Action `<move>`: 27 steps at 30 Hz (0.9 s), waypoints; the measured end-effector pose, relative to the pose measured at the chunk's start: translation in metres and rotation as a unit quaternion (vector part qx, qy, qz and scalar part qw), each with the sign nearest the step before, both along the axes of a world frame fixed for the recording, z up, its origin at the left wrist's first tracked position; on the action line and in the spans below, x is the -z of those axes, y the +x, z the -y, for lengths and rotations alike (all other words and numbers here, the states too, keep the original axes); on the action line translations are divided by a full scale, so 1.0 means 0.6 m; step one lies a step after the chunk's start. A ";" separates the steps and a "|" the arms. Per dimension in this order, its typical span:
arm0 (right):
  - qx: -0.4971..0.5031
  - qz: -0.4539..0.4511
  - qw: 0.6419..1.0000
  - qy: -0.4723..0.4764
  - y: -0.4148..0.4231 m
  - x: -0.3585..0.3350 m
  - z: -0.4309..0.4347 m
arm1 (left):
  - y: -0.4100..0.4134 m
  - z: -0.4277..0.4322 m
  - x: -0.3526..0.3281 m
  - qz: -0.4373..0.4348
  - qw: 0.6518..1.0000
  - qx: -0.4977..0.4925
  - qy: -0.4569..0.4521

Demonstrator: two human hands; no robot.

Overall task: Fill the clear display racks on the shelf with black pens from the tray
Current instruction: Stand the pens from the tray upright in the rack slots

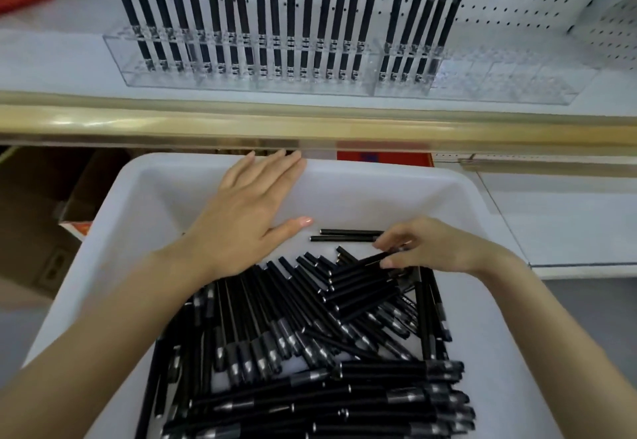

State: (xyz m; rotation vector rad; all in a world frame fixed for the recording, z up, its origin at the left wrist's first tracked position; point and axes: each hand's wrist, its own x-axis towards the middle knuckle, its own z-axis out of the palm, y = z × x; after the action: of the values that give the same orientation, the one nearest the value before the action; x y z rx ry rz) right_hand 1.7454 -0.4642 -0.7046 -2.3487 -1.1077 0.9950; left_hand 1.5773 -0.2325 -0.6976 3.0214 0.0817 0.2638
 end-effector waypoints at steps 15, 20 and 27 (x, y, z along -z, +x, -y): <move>-0.053 0.023 0.997 -0.049 -0.008 0.027 -0.030 | -0.008 0.008 0.004 0.015 1.000 -0.013 -0.006; -0.058 0.021 0.997 -0.040 -0.011 0.027 -0.032 | -0.009 0.009 0.003 0.016 1.000 -0.015 -0.010; -0.024 0.000 0.997 0.079 -0.031 0.006 -0.045 | -0.010 0.011 0.002 0.064 0.996 0.000 -0.065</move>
State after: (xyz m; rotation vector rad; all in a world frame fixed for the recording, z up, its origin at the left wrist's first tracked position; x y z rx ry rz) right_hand 1.7266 -0.4372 -0.7082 -2.2069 -1.2004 0.8903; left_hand 1.5714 -0.2390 -0.6988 2.8679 0.0834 0.4327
